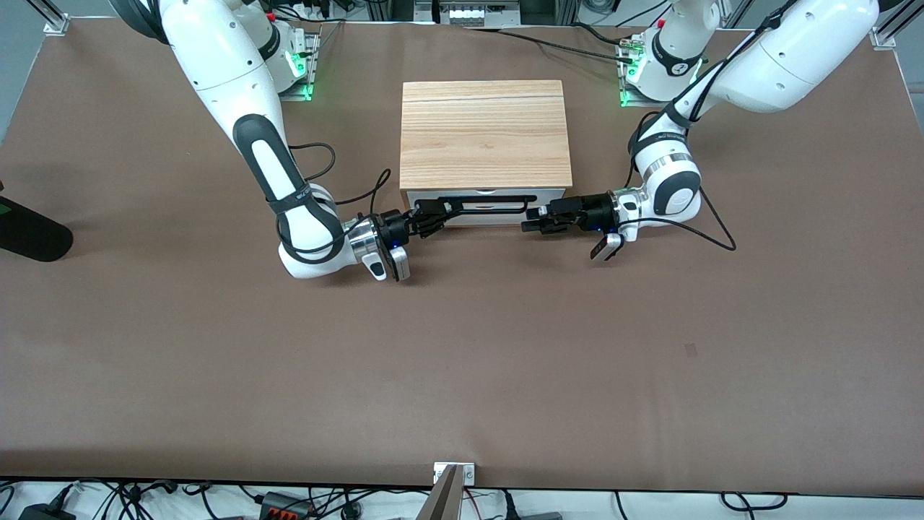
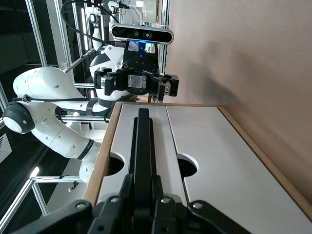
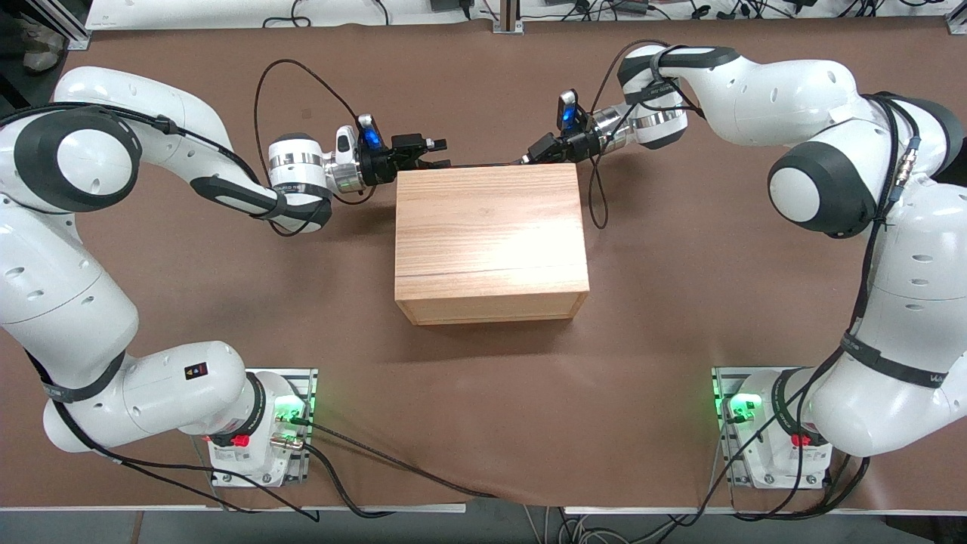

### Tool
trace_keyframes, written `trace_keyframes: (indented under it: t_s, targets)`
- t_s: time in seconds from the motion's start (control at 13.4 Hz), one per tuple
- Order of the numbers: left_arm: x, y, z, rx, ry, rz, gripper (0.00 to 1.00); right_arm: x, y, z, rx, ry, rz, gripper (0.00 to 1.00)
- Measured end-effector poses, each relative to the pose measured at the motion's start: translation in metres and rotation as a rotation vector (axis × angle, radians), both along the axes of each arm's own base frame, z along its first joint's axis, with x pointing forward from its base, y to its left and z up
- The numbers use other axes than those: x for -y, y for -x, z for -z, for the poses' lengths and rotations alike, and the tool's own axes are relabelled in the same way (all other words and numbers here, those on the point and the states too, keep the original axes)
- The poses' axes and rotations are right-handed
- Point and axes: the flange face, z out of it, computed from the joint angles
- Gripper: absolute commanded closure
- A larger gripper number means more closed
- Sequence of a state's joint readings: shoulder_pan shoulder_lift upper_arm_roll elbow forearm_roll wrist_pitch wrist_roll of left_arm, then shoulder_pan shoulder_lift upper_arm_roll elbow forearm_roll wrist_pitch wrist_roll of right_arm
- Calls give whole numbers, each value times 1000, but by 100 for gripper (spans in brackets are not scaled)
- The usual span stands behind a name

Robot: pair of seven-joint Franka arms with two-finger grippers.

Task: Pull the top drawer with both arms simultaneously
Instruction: 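Close both grippers on the black drawer handle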

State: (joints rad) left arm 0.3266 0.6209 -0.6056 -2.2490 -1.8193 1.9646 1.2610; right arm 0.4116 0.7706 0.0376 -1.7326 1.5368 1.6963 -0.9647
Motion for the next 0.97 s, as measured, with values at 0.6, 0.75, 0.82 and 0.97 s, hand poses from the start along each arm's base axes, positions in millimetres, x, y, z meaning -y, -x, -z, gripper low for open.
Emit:
trace_keyframes:
  t_s: [0.6, 0.75, 0.82, 0.97]
  targets:
    - [3, 8, 1, -24, 7, 10, 55, 0, -1, -1, 7, 5, 5, 100]
    - [3, 8, 2, -16, 5, 9, 57, 0, -1, -1, 7, 5, 5, 100]
    - [3, 9, 2, -13, 4, 9, 60, 0, -1, -1, 7, 5, 5, 100]
    - [2, 10, 3, -14, 2, 8, 60, 0, -1, -1, 7, 4, 4, 100]
